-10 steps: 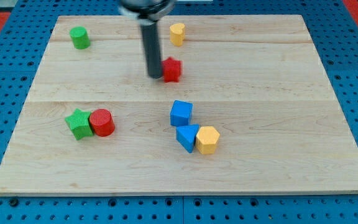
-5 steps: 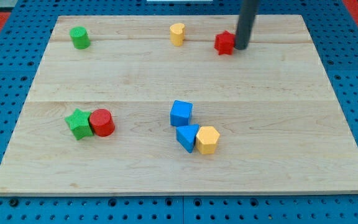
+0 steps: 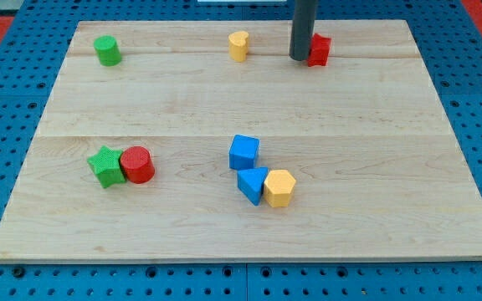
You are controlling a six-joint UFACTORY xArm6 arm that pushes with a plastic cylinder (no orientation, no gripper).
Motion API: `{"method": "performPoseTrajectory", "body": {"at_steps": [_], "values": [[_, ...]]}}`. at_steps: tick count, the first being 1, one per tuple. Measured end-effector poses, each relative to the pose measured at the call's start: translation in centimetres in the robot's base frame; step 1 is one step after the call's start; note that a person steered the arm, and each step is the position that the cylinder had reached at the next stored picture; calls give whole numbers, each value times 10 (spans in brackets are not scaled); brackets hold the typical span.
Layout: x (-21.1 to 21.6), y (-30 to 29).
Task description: Place red star to parallel right of the heart
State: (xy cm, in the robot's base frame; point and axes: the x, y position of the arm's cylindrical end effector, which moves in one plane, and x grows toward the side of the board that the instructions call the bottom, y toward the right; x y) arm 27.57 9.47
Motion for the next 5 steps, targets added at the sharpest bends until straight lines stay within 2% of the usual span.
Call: {"method": "performPoseTrajectory", "body": {"at_steps": [2,4,5], "values": [[-22,45],[-22,-28],[-22,-42]]}}
